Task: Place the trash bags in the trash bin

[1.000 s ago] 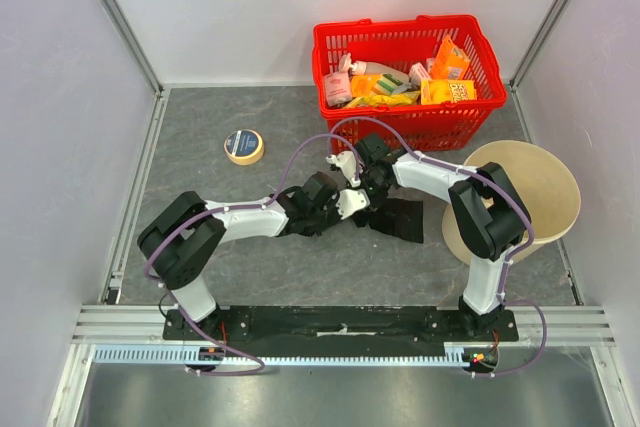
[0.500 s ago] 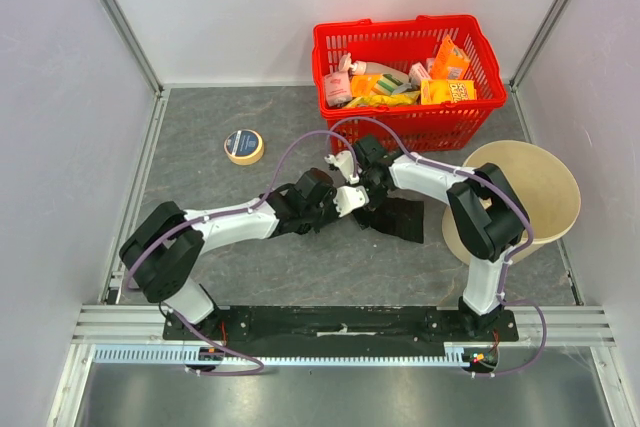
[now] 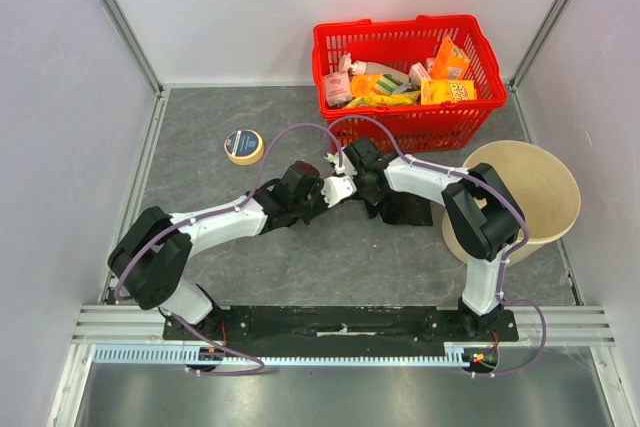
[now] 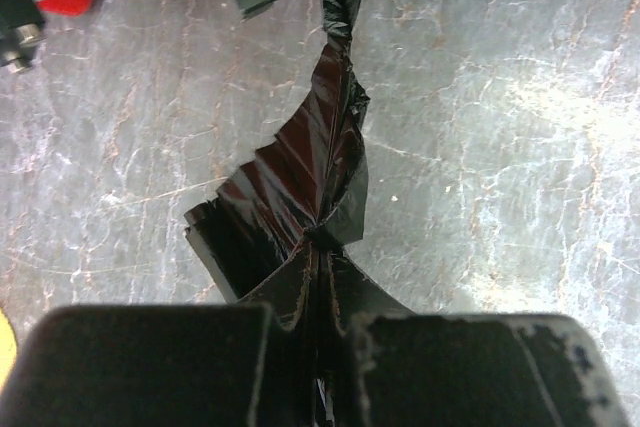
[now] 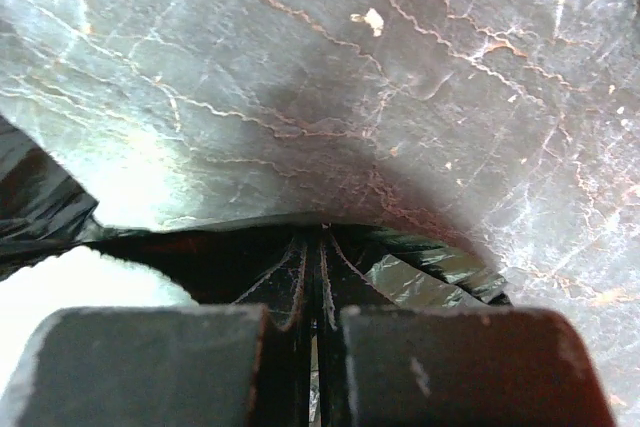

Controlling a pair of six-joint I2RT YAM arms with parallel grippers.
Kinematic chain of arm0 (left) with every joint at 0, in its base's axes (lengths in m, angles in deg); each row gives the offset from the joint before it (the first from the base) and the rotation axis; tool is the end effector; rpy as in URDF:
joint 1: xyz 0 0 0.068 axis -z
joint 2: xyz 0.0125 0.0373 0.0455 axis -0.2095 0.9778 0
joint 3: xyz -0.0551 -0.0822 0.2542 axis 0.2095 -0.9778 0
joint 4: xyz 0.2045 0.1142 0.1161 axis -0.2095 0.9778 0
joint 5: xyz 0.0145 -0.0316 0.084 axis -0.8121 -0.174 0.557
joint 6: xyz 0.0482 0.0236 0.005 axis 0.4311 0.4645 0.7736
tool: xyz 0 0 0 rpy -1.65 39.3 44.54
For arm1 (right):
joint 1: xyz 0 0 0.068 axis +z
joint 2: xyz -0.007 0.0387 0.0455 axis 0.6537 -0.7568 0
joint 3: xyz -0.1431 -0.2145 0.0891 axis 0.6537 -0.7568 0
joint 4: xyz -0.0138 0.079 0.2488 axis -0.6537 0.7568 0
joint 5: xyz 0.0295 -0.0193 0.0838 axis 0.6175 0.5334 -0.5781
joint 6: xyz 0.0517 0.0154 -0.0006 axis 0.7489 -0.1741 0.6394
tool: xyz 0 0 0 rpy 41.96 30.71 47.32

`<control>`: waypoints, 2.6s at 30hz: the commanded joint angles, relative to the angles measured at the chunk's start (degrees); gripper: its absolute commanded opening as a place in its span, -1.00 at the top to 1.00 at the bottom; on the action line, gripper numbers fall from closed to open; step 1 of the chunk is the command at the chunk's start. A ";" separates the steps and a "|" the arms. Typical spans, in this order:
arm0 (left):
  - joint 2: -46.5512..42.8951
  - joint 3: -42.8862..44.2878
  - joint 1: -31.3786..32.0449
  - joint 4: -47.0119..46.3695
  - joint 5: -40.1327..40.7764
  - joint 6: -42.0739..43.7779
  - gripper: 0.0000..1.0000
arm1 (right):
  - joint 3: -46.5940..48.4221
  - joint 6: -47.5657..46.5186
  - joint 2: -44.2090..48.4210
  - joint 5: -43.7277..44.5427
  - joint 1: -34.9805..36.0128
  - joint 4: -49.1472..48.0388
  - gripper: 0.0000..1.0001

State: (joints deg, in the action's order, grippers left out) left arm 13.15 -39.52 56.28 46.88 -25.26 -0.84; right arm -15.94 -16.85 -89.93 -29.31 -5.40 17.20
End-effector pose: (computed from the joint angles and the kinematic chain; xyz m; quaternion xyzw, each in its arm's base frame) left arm 0.2251 -0.2223 0.1944 0.5364 0.7450 -0.0947 0.3851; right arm 0.3106 0.2140 0.1529 -0.3620 0.9099 -0.0344 0.1995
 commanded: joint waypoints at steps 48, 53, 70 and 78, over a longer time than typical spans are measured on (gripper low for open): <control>-1.66 -0.44 -61.15 -6.31 -0.74 36.07 0.97 | -0.03 -2.94 -0.92 -6.12 0.97 13.02 0.94; -1.75 1.76 -61.23 -2.99 -3.89 33.27 0.96 | 0.41 -3.03 -0.66 -6.55 0.97 13.46 0.94; 0.02 0.61 -61.32 4.83 -9.25 27.29 -0.38 | 2.95 -4.61 6.28 -13.14 0.88 17.59 0.66; -6.13 7.29 -61.32 18.02 -22.16 18.16 -0.93 | 4.62 -6.02 11.55 -14.90 0.97 19.70 0.01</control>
State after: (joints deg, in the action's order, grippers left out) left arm 12.41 -37.16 -4.92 58.59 -37.70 24.31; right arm -14.04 -21.86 -82.08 -41.90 -4.66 34.77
